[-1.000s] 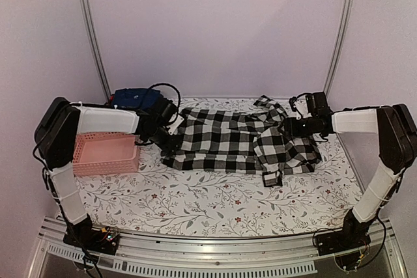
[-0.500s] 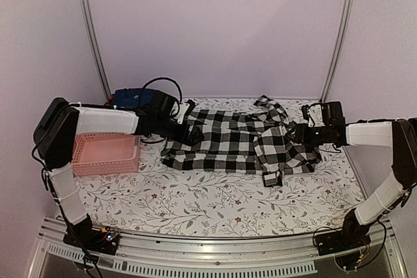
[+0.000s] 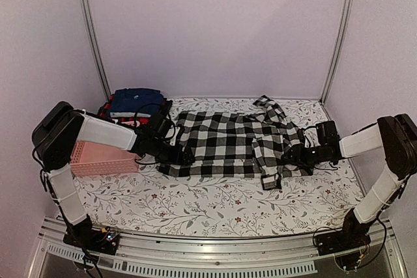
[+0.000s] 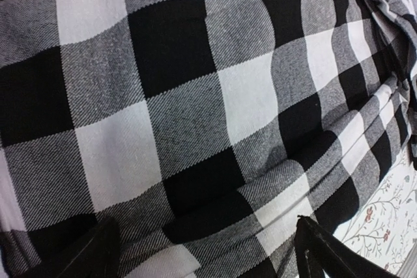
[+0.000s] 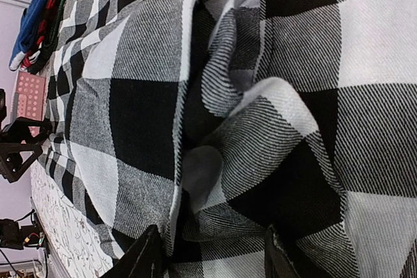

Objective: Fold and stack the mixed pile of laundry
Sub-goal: Fold the flattened shirt at the center of the board, then adjust the 1/3-folded shirt at the center of the board.

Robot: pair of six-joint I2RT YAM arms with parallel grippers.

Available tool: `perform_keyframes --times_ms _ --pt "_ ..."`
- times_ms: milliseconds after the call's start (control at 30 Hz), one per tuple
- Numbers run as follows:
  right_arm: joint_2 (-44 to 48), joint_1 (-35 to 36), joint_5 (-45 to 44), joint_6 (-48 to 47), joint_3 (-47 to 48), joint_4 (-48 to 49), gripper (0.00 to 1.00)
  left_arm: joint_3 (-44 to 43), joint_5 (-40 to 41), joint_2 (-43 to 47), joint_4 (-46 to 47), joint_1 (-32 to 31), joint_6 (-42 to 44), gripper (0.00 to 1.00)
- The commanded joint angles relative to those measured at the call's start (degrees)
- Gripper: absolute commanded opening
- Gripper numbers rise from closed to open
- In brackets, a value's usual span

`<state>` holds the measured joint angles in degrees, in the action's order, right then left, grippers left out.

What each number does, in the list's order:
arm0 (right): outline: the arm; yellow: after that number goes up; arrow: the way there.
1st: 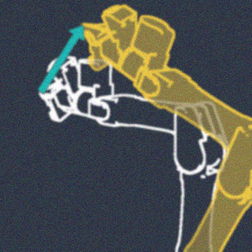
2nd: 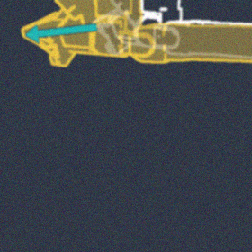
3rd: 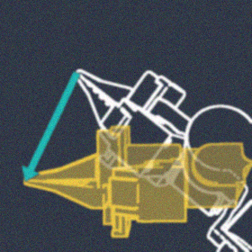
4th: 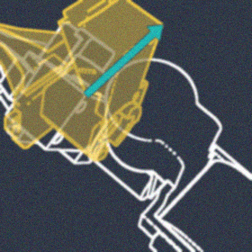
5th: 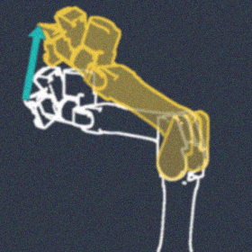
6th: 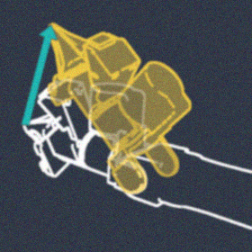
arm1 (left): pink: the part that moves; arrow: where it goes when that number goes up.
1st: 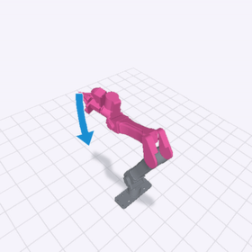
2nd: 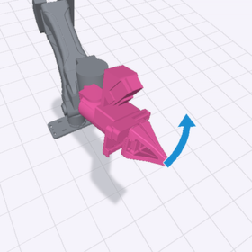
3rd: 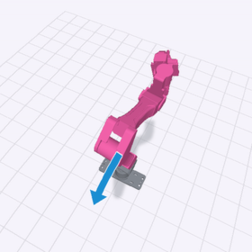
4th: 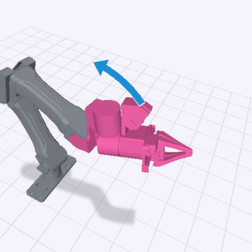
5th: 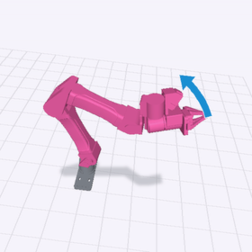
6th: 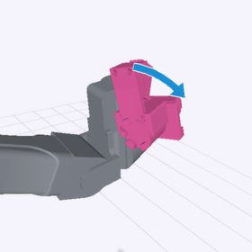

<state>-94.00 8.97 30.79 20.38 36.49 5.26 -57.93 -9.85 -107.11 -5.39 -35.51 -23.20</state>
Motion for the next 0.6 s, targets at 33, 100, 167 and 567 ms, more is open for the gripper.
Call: perform_keyframes --times_ms 33,100,167,567 --pt "5.6 1.7 1.1 3.0 -4.1 -4.3 0.53 8.8 3.1 3.6 -6.9 -0.4 -6.4 0.93" --pt "9.1 2.7 2.5 3.5 -5.6 -4.8 0.54 9.4 5.0 6.2 -6.6 -0.7 -5.9 0.97" --pt "13.8 3.4 2.2 3.4 -6.0 -6.0 0.56 8.7 8.3 9.1 -6.2 -1.4 -4.1 1.00" --pt "23.7 14.1 -0.8 1.9 -3.5 -18.6 0.56 6.7 10.8 26.6 6.2 -2.1 -0.2 1.00"
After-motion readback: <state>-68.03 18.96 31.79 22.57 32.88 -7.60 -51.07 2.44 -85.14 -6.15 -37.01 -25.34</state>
